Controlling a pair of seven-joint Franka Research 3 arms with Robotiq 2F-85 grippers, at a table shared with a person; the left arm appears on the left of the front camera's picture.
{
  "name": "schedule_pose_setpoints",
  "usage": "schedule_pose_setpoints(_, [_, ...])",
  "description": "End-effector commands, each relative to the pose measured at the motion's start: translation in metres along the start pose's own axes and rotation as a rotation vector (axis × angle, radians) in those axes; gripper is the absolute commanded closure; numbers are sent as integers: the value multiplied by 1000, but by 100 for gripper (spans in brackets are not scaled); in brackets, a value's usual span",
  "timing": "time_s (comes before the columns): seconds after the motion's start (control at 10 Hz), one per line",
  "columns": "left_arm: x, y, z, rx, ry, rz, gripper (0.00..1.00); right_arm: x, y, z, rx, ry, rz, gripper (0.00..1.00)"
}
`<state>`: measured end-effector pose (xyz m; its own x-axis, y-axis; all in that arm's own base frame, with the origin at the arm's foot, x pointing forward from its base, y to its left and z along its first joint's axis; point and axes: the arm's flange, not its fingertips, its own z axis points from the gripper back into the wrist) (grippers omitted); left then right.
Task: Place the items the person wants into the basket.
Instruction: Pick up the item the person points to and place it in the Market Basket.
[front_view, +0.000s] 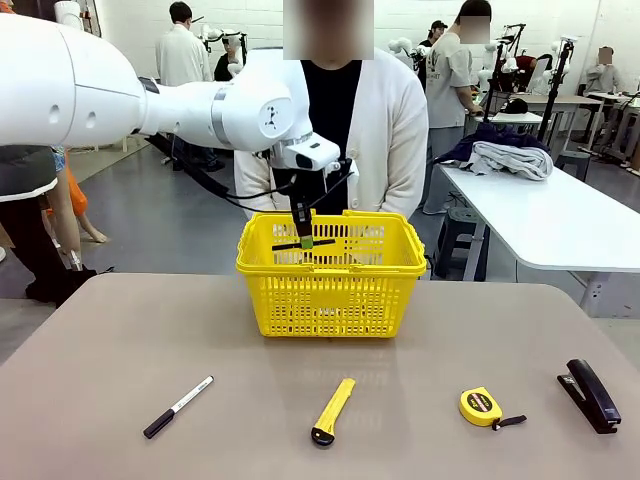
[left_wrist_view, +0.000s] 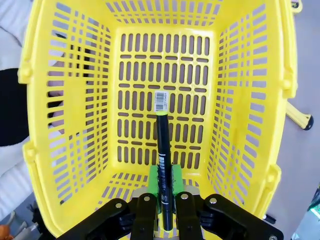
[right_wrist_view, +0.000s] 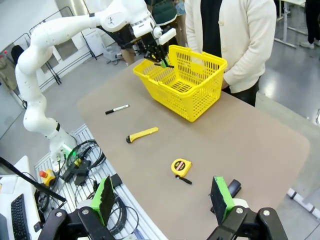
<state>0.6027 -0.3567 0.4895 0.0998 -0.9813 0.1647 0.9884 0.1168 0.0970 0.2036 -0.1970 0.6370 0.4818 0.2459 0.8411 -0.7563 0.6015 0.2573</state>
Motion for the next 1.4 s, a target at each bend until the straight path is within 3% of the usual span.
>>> schedule_pose_setpoints(0.0, [5, 3, -31, -11, 7, -73, 89, 2, 0, 0, 14, -20, 13, 0])
schedule_pose_setpoints(0.6, [33, 26, -89, -59, 104, -103, 89, 2, 0, 0, 14, -20, 13, 0])
schedule_pose_setpoints(0.9, [35, 30, -97, -70, 114, -113, 89, 2, 0, 0, 14, -20, 13, 0])
schedule_pose_setpoints(1.0, [35, 29, -98, -71, 108, -120, 29, 2, 0, 0, 14, -20, 13, 0])
schedule_pose_setpoints(1.1, [34, 29, -98, -77, 110, -123, 29, 2, 0, 0, 14, -20, 13, 0])
schedule_pose_setpoints(1.2, [34, 29, -97, -79, 112, -123, 0, 2, 0, 0, 14, -20, 13, 0])
schedule_pose_setpoints(1.3, [34, 29, -97, -80, 114, -126, 25, 2, 0, 0, 14, -20, 13, 0])
